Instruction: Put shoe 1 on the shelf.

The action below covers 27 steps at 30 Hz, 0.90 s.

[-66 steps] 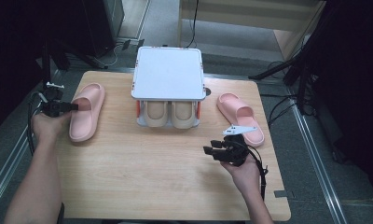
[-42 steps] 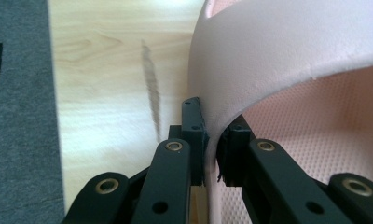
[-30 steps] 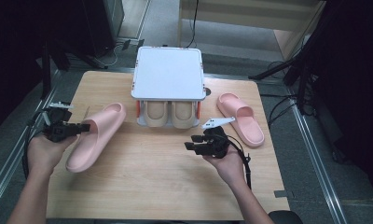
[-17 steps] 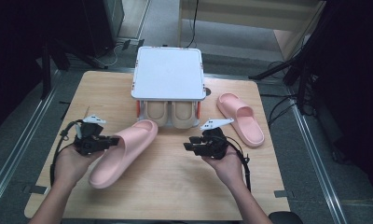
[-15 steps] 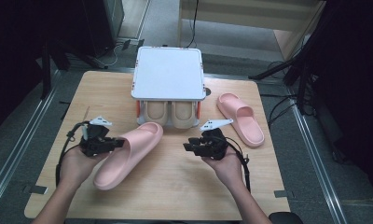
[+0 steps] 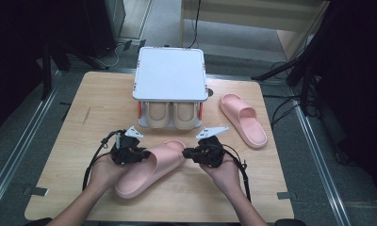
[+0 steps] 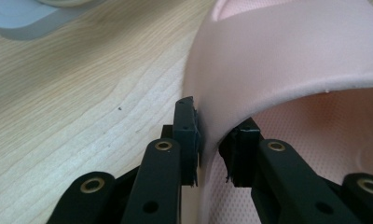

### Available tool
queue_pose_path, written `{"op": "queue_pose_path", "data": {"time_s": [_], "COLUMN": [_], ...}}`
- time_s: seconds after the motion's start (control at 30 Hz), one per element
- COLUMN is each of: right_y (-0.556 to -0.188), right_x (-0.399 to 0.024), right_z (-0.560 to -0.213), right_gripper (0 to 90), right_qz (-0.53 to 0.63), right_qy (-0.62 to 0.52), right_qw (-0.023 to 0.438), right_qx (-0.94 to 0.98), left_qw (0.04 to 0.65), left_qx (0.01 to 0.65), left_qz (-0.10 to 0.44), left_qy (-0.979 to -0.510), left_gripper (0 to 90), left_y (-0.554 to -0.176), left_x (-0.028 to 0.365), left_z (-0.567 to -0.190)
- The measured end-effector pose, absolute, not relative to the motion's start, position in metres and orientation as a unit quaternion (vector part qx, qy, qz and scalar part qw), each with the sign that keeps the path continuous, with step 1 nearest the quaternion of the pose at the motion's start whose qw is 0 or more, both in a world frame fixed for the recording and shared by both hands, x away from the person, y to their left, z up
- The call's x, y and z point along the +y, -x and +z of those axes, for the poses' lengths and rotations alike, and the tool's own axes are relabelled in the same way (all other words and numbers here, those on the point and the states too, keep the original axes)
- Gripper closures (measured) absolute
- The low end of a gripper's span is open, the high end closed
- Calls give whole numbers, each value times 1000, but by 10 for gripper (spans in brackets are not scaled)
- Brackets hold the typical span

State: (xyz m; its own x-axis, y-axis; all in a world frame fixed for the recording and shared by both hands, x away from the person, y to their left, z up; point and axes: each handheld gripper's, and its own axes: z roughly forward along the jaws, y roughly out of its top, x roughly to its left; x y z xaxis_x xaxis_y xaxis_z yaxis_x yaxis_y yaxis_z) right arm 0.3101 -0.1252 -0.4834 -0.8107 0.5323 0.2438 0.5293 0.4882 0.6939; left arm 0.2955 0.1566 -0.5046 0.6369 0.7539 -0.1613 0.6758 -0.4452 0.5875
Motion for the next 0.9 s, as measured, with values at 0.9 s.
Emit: {"op": "queue_pose_path", "data": {"time_s": [0.9], "right_y": [-287], "right_x": [-109], "right_z": [-496], "right_gripper": [900], "right_qz": [393], "right_qy": [-296], "right_qw": [-36], "right_qx": [870], "left_qw": [352], "left_qx": [396], "left_qz": [5], "left_qy": [-848], "left_gripper": [802], "left_y": [-302], "left_x": [205], "left_z": [-484]}}
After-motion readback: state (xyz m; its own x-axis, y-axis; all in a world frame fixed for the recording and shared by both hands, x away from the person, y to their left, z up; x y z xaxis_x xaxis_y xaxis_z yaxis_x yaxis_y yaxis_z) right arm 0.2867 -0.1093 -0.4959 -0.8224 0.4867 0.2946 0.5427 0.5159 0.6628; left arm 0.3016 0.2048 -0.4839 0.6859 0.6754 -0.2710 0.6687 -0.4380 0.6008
